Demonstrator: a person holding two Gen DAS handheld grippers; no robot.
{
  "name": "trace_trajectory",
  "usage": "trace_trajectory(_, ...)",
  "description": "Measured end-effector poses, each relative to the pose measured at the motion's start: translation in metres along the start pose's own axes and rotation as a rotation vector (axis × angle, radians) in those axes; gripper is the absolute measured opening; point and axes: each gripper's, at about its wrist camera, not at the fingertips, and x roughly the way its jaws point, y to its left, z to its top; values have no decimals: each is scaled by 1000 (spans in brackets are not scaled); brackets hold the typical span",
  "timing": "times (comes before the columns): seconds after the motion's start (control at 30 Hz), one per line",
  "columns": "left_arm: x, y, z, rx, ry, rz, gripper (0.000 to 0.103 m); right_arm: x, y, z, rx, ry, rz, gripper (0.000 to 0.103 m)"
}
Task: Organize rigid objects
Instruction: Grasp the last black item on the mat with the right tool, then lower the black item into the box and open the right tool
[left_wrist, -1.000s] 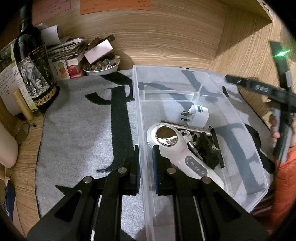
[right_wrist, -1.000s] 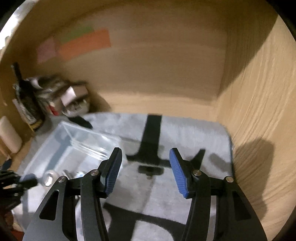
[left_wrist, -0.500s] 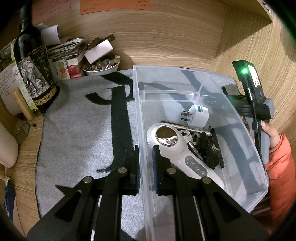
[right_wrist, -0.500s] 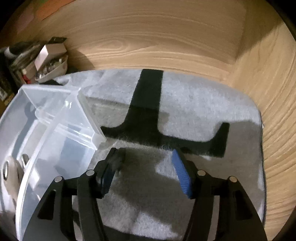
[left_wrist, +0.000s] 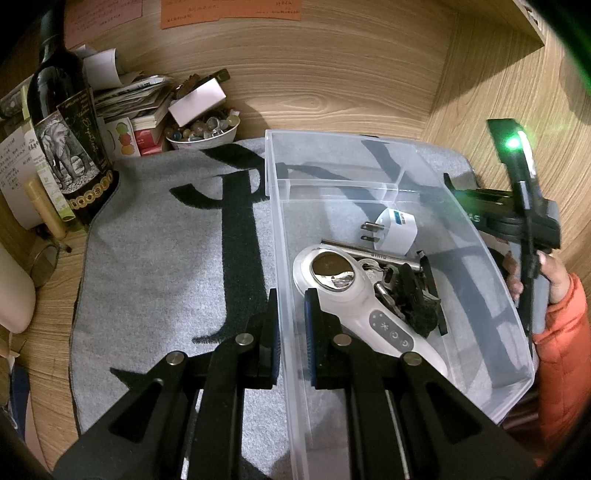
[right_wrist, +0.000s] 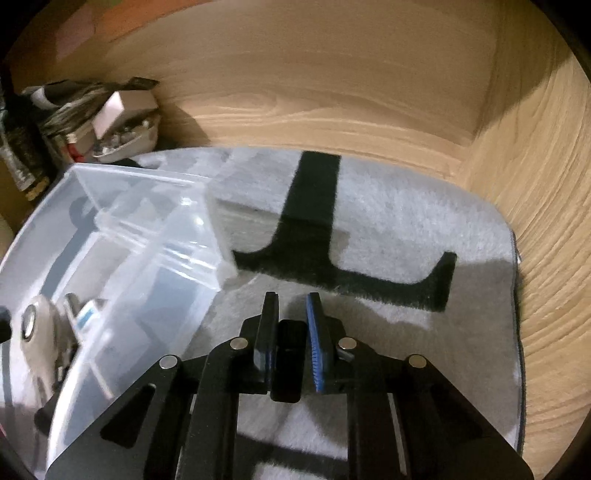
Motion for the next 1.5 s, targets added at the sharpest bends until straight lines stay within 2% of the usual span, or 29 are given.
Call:
trace_trajectory(0.6,0,0,-1,-1,0,0,10,-122,24,-2,-61,-284,19,14)
trace_trajectory(0.8,0,0,-1,0,0,0,10,-141,46,-6,-123,-332,76,14)
trace_trajectory(0.97,0,0,-1,-1,-3,0,10,-134,76,-12,-191,-314,142,14)
trace_trajectory(1.13,0,0,-1,-2,-4,0,10,-113,99,-21,-229,-246,189,14)
trace_trajectory(1.4,0,-1,-1,-3,-4,-2,10,-84,112,-29,-232,-135,247,14)
trace_trajectory(1.47,0,-1,-1,-3,-4,-2,10,-81,112,-29,-228,-112,255,18)
trace_trajectory(1.5,0,-1,-1,-3,-3,-2,10,-81,111,-29,-224,-109,257,25)
